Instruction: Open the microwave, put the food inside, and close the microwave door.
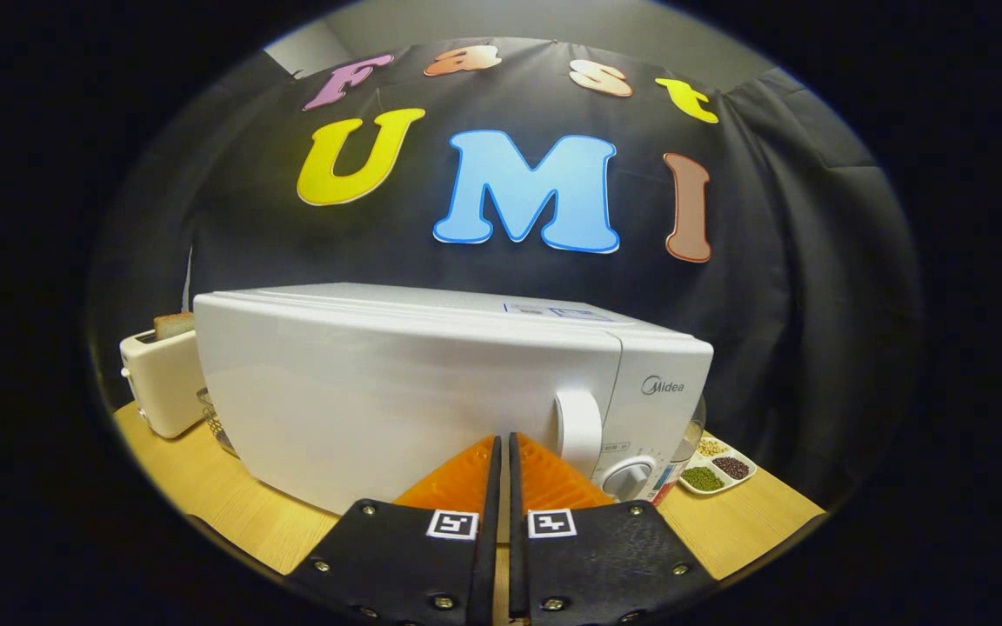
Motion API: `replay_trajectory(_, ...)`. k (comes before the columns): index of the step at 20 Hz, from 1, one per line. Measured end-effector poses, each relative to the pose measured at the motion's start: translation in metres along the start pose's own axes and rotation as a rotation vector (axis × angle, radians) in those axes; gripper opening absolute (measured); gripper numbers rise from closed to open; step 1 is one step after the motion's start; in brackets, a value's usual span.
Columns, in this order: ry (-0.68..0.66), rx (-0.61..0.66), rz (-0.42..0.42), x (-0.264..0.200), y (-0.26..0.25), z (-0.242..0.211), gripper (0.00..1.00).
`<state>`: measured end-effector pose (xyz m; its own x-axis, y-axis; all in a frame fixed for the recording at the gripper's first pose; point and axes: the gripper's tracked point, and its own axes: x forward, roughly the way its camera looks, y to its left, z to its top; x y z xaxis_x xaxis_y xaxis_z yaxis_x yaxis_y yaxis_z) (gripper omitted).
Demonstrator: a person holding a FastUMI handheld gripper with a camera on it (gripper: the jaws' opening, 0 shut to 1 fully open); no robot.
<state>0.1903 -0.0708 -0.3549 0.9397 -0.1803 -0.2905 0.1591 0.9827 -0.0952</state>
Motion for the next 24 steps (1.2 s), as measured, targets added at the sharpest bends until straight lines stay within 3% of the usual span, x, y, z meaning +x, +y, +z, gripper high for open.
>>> replay_trajectory(9, 0.011, 0.063, 0.125, -0.092, 0.02, 0.051, 0.06)
replay_trajectory(20, -0.108, 0.073, 0.268, -0.208, 0.04, 0.173, 0.07)
replay_trajectory(24, -0.195, 0.062, 0.277, -0.236, 0.041, 0.228, 0.07)
